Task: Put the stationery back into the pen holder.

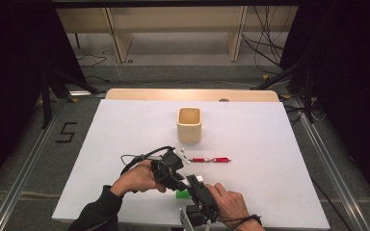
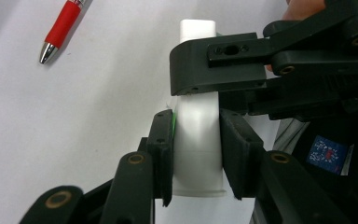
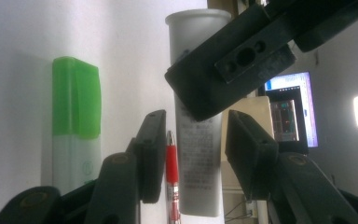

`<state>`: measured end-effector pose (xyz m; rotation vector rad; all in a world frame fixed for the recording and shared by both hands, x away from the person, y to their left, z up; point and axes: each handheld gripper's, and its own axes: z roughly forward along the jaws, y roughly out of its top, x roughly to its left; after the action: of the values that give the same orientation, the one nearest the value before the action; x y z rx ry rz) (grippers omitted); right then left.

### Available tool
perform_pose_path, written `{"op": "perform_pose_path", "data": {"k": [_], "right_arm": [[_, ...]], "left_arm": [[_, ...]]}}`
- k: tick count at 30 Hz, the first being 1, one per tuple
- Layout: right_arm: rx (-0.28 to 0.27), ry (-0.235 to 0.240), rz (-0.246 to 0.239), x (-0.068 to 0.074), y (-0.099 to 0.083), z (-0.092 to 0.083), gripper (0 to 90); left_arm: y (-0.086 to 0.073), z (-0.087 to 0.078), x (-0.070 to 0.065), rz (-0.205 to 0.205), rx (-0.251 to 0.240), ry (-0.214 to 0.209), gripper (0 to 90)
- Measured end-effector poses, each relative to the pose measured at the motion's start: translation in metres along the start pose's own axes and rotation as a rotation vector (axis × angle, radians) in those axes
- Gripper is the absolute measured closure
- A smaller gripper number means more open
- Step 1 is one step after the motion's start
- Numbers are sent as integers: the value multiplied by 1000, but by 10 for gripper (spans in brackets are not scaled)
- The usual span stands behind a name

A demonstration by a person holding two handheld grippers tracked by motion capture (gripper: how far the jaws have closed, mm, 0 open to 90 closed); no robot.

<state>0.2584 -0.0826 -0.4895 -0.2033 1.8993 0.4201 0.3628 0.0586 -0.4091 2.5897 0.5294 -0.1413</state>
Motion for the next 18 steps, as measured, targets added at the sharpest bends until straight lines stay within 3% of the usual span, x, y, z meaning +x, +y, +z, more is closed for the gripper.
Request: {"op": "perform_pose_path", "data": {"k": [10,18], "right_arm": [[-6,3,-31,0,0,2,685],[-15,4,-50,3,0,3,700]], "left_arm": [[0,2,3,-10,4,-20,670],[-2,3,5,-6,19,-32,660]]}}
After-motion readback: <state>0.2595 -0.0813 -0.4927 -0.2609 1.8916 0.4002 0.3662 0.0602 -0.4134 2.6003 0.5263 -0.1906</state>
